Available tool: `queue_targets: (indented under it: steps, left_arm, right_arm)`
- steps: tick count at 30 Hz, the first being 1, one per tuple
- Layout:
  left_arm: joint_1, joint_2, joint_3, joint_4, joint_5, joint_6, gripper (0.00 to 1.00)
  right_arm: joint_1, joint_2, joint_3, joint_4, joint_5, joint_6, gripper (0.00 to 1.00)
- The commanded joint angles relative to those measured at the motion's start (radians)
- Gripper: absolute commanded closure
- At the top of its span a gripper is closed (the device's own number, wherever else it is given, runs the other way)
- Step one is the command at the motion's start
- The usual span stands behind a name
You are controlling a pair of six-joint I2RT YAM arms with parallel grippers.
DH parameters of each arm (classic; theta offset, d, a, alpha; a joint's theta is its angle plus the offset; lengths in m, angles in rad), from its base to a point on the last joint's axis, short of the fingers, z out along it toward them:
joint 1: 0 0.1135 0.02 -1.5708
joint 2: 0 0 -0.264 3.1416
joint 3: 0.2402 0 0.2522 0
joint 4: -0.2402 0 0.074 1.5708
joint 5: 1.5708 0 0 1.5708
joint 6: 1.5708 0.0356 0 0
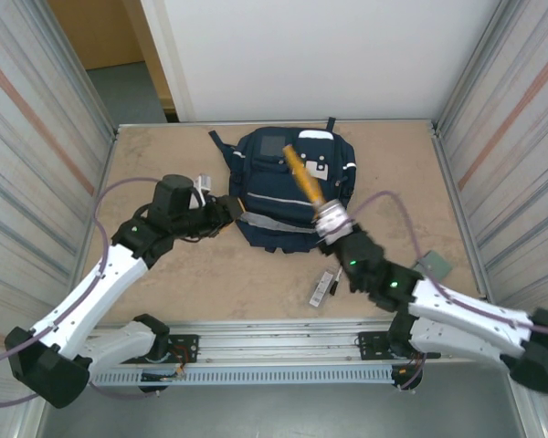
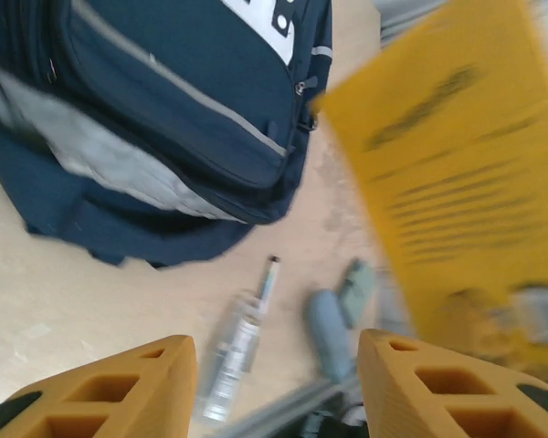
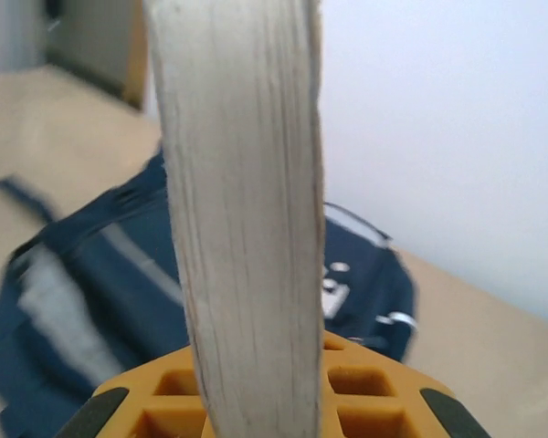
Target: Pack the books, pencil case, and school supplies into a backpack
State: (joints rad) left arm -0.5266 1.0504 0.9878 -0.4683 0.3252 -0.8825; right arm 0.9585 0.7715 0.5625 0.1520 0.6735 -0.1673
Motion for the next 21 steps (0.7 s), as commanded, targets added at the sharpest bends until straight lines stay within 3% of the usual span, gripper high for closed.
queue_targets:
  steps: [1,7,14,16,17,21]
  left_arm:
    - [-0.053,0.068,0.078,-0.019,-0.122,0.446,0.51]
    - [-0.16,0.299,0.215,-0.016,-0.282,1.071,0.48]
    - [-0.165,0.647,0.484,-0.103,-0.523,1.282,0.52]
    - [-0.159,0.696,0.517,-0.119,-0.496,1.337,0.47]
    - [-0.156,0.723,0.541,-0.159,-0.441,1.367,0.41]
    - [-0.154,0.799,0.576,-0.244,-0.291,1.512,0.35]
  right_arm:
    - [-0.147,-0.121,0.017,-0.122,-0.077,0.175,1.0]
    - [-0.415,-0.201,0.105,-0.351,-0.228,0.444,1.0]
    - [-0.461,-0.234,0.134,-0.441,-0.327,0.468,1.0]
    - [-0.461,-0.247,0.135,-0.451,-0.347,0.459,1.0]
    - [-0.462,-0.251,0.134,-0.453,-0.358,0.448,1.0]
    - [-0.462,-0.251,0.142,-0.47,-0.373,0.429,1.0]
